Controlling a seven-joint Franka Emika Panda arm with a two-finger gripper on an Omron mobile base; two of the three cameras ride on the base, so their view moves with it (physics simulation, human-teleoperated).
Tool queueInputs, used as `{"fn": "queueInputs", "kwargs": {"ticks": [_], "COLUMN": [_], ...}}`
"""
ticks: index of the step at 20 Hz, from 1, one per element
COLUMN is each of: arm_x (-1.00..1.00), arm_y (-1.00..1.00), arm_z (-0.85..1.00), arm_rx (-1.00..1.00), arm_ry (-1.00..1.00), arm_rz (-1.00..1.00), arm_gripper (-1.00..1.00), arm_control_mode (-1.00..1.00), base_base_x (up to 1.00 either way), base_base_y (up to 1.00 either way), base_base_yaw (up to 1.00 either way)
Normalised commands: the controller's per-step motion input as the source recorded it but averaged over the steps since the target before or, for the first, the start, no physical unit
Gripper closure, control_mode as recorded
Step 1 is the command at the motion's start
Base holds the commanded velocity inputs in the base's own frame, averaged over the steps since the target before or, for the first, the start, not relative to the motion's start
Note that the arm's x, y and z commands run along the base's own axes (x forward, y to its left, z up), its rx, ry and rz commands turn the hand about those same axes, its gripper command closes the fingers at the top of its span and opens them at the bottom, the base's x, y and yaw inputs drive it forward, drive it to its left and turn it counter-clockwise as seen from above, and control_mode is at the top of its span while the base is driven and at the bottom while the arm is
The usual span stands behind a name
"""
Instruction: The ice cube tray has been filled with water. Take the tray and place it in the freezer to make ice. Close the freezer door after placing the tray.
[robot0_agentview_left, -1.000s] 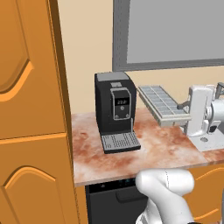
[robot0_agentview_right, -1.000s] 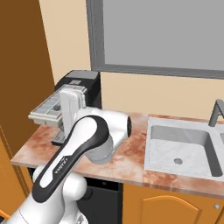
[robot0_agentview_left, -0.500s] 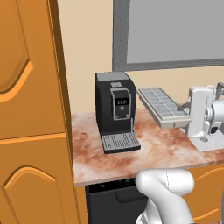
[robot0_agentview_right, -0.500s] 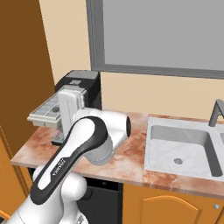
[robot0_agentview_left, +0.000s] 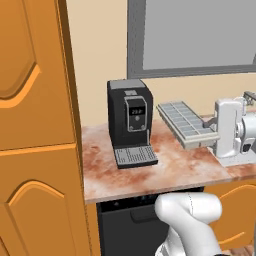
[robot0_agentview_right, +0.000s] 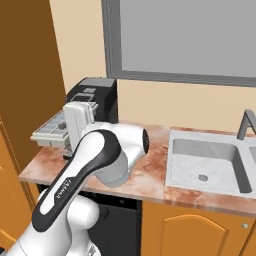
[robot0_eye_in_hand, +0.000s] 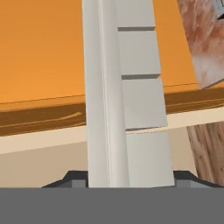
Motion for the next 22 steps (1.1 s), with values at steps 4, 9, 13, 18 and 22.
{"fn": "queueInputs", "kwargs": {"ticks": [4, 9, 13, 18, 22], "arm_x": [0.00, 0.00, 0.00, 0.00, 0.00], "arm_y": [0.00, 0.00, 0.00, 0.00, 0.00], "arm_z": [0.00, 0.00, 0.00, 0.00, 0.00], "arm_rx": [0.00, 0.00, 0.00, 0.00, 0.00], "arm_ry": [0.00, 0.00, 0.00, 0.00, 0.00], "arm_rz": [0.00, 0.00, 0.00, 0.00, 0.00], "arm_gripper": [1.00, 1.00, 1.00, 1.00, 1.00], "arm_control_mode": [1.00, 1.00, 1.00, 1.00, 1.00], "base_base_x": [-0.91, -1.00, -1.00, -1.00, -0.83], "base_base_y": [0.01, 0.00, 0.00, 0.05, 0.06], "base_base_yaw": [0.00, 0.00, 0.00, 0.04, 0.19]}}
